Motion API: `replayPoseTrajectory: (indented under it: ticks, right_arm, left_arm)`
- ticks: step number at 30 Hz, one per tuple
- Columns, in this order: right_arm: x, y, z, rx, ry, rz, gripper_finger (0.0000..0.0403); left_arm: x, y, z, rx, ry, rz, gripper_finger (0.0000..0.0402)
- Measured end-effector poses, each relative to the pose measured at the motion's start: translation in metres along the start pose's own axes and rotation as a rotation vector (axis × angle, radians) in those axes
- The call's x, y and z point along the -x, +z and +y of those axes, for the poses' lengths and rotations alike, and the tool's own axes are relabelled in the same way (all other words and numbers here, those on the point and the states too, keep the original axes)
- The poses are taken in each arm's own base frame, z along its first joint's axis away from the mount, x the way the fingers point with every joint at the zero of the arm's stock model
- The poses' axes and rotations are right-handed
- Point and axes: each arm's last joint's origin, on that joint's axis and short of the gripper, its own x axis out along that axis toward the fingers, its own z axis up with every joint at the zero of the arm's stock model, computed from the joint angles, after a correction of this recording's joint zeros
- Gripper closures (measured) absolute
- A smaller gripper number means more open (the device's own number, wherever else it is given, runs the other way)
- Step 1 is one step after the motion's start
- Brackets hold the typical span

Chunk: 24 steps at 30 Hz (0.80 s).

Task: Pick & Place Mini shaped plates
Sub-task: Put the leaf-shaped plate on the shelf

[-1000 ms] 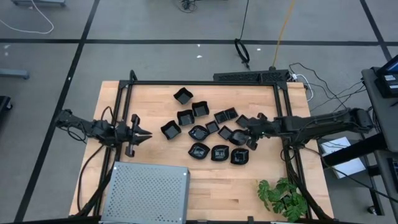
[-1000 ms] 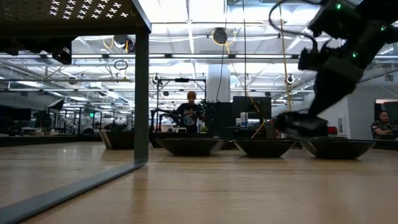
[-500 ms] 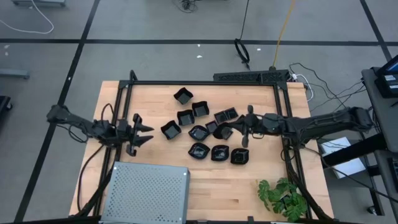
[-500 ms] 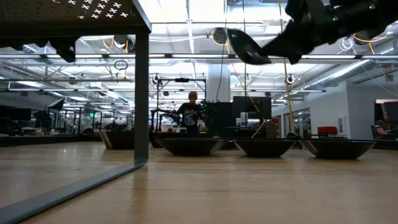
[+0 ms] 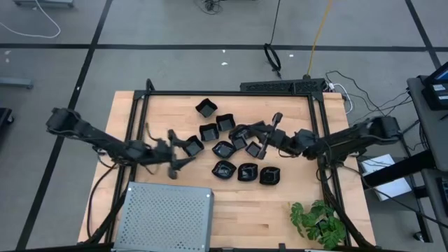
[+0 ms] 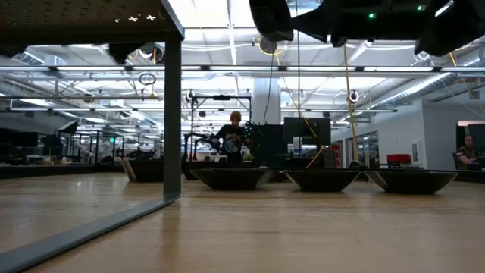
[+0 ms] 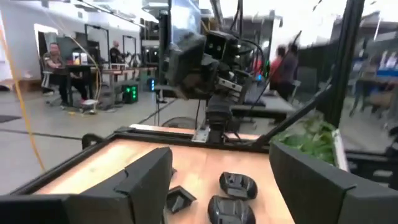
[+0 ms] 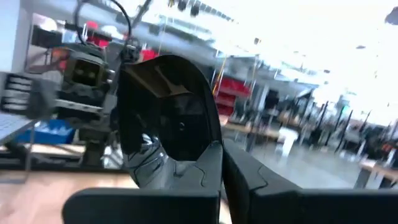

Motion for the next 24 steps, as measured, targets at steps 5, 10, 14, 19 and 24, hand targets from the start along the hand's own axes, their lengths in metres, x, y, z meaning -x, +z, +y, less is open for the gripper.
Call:
replayPoseTrajectory:
  ticks: [5,10,14,19,24]
  right_arm:
    - [-0.004,-0.008,0.006,0.127,-0.026,-0.052,0.0403]
    - [-0.002,-0.002,0.009,0.245,-0.046,-0.124,0.0403]
    - [0.000,0.003,0.011,0.314,-0.051,-0.150,0.0403]
    - [0.001,0.005,0.012,0.376,-0.055,-0.163,0.0403]
    - [0.001,0.005,0.011,0.379,-0.051,-0.173,0.0403]
  left_arm:
    - [-0.059,0.008,-0.026,-0.278,0.116,0.058,0.0138]
    - [-0.101,0.013,-0.039,-0.433,0.271,0.093,0.0155]
    - [-0.121,0.022,-0.043,-0.423,0.334,0.076,0.0164]
    - [-0.134,0.037,-0.041,-0.393,0.372,0.033,0.0170]
    - [-0.138,0.043,-0.036,-0.348,0.388,0.008,0.0173]
